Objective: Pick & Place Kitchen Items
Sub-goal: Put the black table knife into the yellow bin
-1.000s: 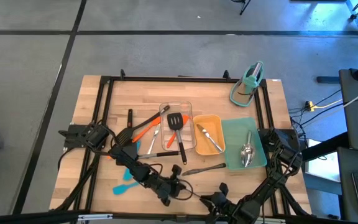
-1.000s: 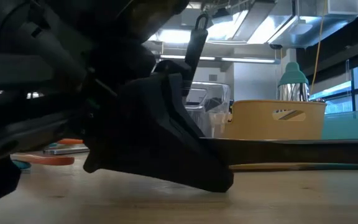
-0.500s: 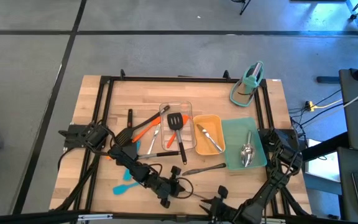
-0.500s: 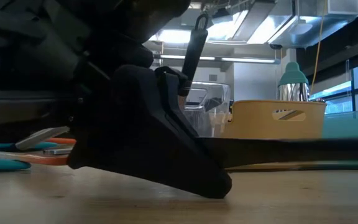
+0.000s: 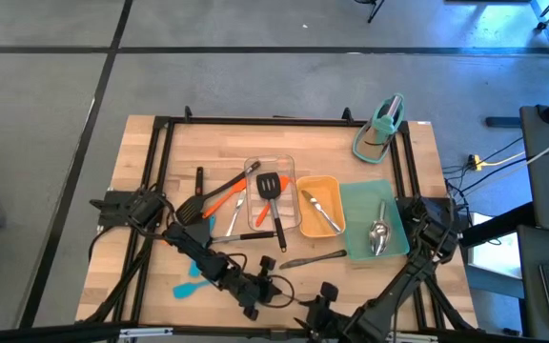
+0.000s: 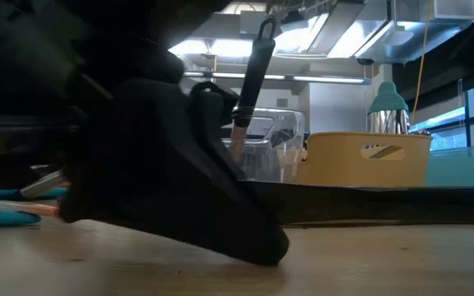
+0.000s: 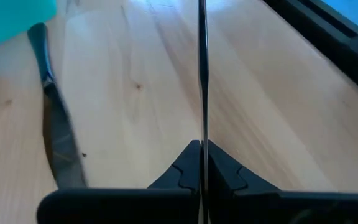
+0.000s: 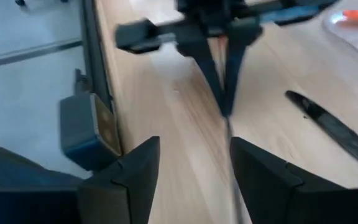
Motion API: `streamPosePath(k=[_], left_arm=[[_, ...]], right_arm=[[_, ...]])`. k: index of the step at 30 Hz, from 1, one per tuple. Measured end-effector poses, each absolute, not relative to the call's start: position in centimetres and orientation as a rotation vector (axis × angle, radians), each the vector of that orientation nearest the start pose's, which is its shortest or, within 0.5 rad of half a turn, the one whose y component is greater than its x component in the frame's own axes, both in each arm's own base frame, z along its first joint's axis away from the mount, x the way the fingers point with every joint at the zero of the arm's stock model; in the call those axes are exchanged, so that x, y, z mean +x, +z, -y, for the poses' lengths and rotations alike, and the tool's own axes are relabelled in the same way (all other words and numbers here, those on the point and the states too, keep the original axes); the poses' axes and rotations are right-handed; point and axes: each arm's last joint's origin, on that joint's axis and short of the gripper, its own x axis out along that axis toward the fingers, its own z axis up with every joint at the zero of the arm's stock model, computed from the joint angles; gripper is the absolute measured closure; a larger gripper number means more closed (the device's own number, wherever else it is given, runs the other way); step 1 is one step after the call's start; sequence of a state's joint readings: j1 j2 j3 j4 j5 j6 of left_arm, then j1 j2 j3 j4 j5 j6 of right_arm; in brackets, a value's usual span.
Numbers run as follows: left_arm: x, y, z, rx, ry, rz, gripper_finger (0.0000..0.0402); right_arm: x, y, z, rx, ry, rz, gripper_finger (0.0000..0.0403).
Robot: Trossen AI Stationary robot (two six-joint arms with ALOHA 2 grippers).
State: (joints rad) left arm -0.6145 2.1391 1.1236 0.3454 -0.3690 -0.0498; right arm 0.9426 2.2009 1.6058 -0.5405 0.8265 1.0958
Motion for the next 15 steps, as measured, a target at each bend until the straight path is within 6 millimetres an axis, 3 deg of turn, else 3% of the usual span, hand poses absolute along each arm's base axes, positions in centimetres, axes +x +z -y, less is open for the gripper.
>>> streamPosePath(k=[15], left_arm=[[33.7, 10.1, 24.0, 0.302, -0.217, -0.587, 0.0400]], right_arm=[[30.8, 14.4, -32.6, 0.250, -0.250, -0.859, 0.0203]])
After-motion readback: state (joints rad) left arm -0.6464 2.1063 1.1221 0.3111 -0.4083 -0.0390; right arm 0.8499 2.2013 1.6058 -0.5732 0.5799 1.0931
